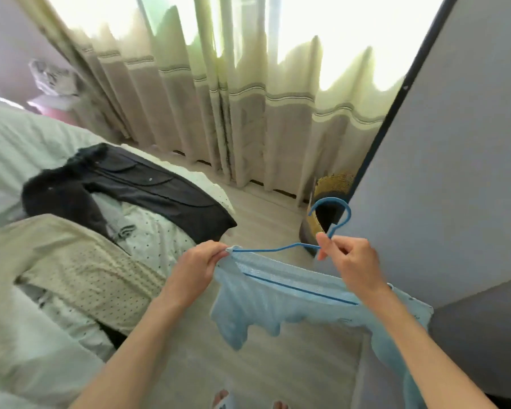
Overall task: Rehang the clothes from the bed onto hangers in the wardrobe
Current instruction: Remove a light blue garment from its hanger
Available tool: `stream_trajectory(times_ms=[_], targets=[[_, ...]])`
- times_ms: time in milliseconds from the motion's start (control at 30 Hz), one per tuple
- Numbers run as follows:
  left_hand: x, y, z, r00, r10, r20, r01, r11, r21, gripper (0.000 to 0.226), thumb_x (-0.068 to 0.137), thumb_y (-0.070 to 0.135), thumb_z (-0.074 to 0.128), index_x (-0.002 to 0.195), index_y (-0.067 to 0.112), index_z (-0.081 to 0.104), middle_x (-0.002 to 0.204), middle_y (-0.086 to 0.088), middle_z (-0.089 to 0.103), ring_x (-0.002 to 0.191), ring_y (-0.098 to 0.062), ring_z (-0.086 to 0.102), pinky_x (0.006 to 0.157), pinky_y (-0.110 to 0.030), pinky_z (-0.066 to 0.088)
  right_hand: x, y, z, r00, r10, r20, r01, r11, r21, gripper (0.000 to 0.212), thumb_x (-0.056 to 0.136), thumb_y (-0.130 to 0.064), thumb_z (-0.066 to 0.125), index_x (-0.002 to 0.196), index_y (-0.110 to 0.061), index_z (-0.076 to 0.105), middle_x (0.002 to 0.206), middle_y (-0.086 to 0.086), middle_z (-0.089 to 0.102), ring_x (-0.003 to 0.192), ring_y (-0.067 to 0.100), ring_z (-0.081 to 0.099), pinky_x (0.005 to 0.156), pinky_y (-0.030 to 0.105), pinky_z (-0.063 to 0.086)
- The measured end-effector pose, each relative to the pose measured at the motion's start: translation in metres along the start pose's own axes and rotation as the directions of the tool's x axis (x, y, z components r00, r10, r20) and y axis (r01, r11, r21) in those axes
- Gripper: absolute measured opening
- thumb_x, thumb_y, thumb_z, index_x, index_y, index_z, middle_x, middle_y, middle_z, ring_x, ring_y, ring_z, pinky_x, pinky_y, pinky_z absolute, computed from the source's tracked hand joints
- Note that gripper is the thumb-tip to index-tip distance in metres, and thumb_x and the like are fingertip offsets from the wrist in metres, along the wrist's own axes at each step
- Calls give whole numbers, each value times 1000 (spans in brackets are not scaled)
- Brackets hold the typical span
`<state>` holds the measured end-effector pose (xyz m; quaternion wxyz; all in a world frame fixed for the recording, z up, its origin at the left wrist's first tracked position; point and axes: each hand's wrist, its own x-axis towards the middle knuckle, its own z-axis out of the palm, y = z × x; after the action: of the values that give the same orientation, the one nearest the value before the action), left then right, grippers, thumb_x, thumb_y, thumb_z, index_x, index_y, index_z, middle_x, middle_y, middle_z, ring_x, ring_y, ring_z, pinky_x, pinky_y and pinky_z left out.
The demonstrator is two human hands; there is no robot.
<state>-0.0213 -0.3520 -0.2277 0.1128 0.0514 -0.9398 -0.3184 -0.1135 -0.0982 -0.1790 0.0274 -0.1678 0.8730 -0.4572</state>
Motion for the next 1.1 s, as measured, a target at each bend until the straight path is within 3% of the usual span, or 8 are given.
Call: stream_trajectory(times_ms=[233,333,467,600,700,767,867,1100], targets=[[-59,-52,-75,965,-181,-188,190,981,30,29,88,27,46,94,10,69,85,0,68,77,-13,61,70,-29,48,31,-86,108,932,-313,185,306,950,66,40,86,-36,58,51,-17,62,36,-15,44,43,7,44,49,13,31],[-84,-70,-101,915,-221,-338,244,970,25,26,89,27,48,91,11,68,81,9,65,75,-8,58,72,-23,43,38,-119,146,889,-386,246,371,922,106,43,86,-41,57,54,-14,65,38,-17,46,45,6,45,51,12,32],[-107,-84,-131,783,-300,-544,340,940,-29,25,89,26,50,81,11,68,70,21,54,64,7,49,66,-28,41,45,-152,187,788,-573,226,554,820,146,53,86,-54,44,63,-13,67,51,-14,47,60,7,44,63,20,33],[-131,-90,-153,657,-345,-670,417,907,-58,25,85,38,47,78,23,65,63,12,60,61,-8,53,61,-46,47,64,-150,207,757,-617,216,633,774,-7,50,90,-49,30,105,-21,68,99,-4,63,98,19,51,84,29,28],[-156,-91,-160,533,-403,-745,487,865,-119,14,83,44,47,86,37,59,68,10,62,60,-9,53,65,-52,45,82,-138,220,708,-538,458,644,757,-107,61,90,-58,25,125,-19,56,117,2,61,114,23,50,96,37,30],[-173,-90,-163,451,-422,-786,528,836,-146,12,82,45,47,83,42,59,73,10,62,60,-9,52,65,-53,44,91,-142,232,588,-513,626,714,692,-103,57,92,-57,32,128,-18,52,118,2,60,114,23,51,97,36,32],[-192,-86,-170,318,-456,-831,599,776,-197,13,81,46,47,78,43,60,62,9,60,60,-8,52,67,-58,44,97,-160,253,474,-587,656,799,600,-40,32,93,-33,51,120,-17,58,109,2,60,105,24,53,88,33,34],[-199,-83,-224,131,-313,-941,718,684,-128,23,84,27,52,81,11,68,60,18,49,58,-6,45,69,-55,44,92,-232,304,556,-722,412,710,670,216,13,90,-16,57,96,-11,68,87,4,60,87,24,50,74,27,18]])
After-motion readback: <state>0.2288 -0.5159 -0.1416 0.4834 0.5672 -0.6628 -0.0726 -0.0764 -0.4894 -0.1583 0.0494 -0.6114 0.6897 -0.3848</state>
